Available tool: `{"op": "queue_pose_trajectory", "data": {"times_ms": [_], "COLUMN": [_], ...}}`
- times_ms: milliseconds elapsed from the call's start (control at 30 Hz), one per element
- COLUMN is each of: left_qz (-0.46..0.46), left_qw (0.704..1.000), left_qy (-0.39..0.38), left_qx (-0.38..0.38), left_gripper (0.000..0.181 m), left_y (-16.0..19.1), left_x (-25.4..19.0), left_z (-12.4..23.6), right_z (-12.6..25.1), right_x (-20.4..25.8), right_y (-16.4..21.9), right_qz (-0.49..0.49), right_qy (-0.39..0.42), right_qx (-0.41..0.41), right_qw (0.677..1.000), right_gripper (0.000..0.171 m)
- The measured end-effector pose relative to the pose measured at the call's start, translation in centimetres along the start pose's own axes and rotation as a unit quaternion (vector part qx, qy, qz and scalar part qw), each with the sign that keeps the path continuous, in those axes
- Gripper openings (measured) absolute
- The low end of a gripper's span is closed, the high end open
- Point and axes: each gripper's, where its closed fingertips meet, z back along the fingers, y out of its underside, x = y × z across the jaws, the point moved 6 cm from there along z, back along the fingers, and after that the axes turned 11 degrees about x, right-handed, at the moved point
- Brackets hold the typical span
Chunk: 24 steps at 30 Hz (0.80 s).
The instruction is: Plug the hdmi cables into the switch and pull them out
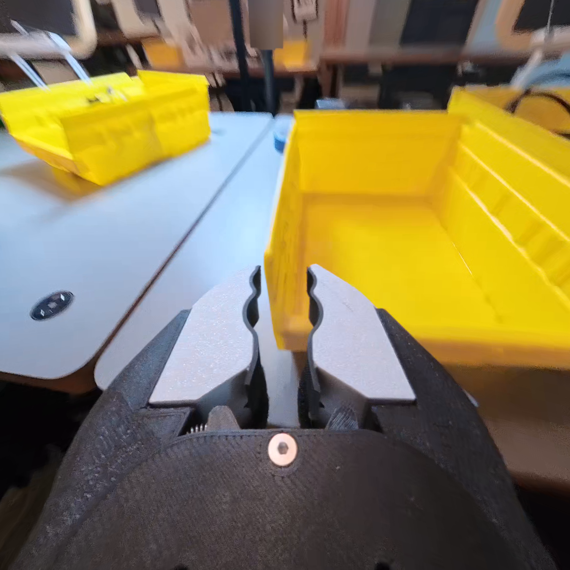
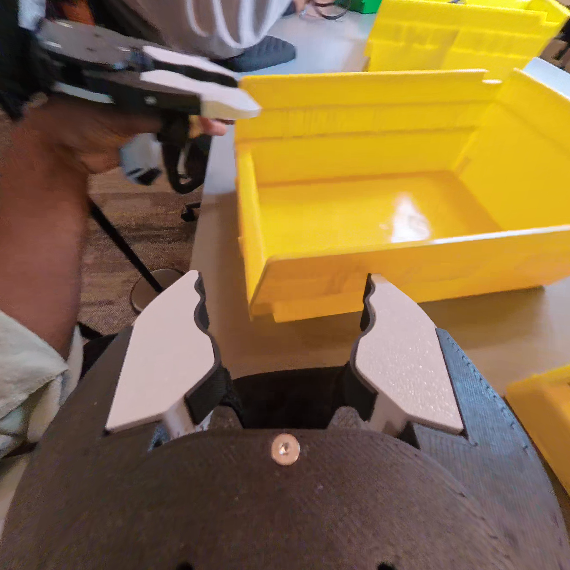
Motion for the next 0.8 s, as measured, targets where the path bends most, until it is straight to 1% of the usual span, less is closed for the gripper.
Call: {"op": "queue_pose_trajectory", "data": {"times_ms": [33,67,133,167,233,267,300,333,367,400,433,467,500,567,600,700,800], "left_qz": [-0.008,-0.02,-0.049,-0.065,-0.084,-0.089,-0.095,-0.103,-0.114,-0.111,-0.111,-0.102,-0.089,-0.083,-0.093,-0.119,-0.136], "left_qw": [1.0,0.999,0.996,0.994,0.992,0.992,0.992,0.991,0.991,0.99,0.99,0.992,0.994,0.996,0.995,0.991,0.987], "left_qy": [0.002,-0.02,-0.071,-0.084,-0.096,-0.094,-0.089,-0.078,-0.066,-0.08,-0.08,-0.065,-0.052,-0.027,-0.029,-0.057,-0.077], "left_qx": [0.027,0.034,0.02,0.007,-0.004,-0.001,0.007,0.019,0.032,0.034,0.033,0.039,0.042,0.021,0.006,0.007,-0.047], "left_gripper": [0.036,0.049,0.068,0.075,0.075,0.074,0.069,0.059,0.039,0.023,0.014,0.01,0.007,0.005,0.006,0.007,0.008], "left_y": [0.2,0.3,0.1,0.0,0.0,0.1,0.3,0.5,0.7,0.6,0.4,0.2,-0.1,-0.9,-1.4,-2.9,-4.8], "left_x": [-0.2,-0.1,0.3,0.2,0.0,-0.2,-0.5,-0.9,-1.2,-1.2,-1.5,-1.9,-2.2,-2.9,-3.3,-4.7,-6.5], "left_z": [0.3,0.4,0.1,-0.3,-1.4,-2.0,-2.6,-3.1,-3.5,-3.6,-3.5,-3.2,-2.9,-2.0,-1.5,-0.1,1.7], "right_z": [0.2,0.4,1.0,1.2,1.3,1.2,0.9,0.7,0.4,0.1,0.0,0.1,0.3,1.0,1.5,2.9,5.1], "right_x": [-0.3,-0.4,-0.7,-0.8,-0.9,-0.8,-0.7,-0.7,-0.6,-0.6,-1.0,-1.6,-2.3,-3.4,-3.8,-4.4,-4.6], "right_y": [0.1,0.2,0.1,0.1,0.1,0.2,0.3,0.4,0.5,0.6,0.7,0.8,0.9,1.1,1.0,0.6,0.0], "right_qz": [-0.006,-0.011,-0.025,-0.028,-0.028,-0.025,-0.02,-0.015,-0.012,-0.01,-0.015,-0.019,-0.013,-0.009,-0.011,0.008,0.048], "right_qy": [0.009,0.012,0.028,0.04,0.06,0.066,0.072,0.077,0.081,0.085,0.106,0.13,0.154,0.17,0.175,0.204,0.258], "right_qx": [-0.005,-0.016,-0.04,-0.048,-0.053,-0.05,-0.041,-0.029,-0.019,-0.009,-0.001,0.005,0.011,0.0,-0.015,-0.032,-0.056], "right_qw": [1.0,1.0,0.998,0.998,0.996,0.996,0.996,0.996,0.996,0.996,0.994,0.991,0.988,0.985,0.984,0.978,0.963], "right_gripper": [0.097,0.096,0.092,0.091,0.088,0.087,0.087,0.088,0.086,0.081,0.08,0.072,0.057,0.044,0.039,0.031,0.028]}}
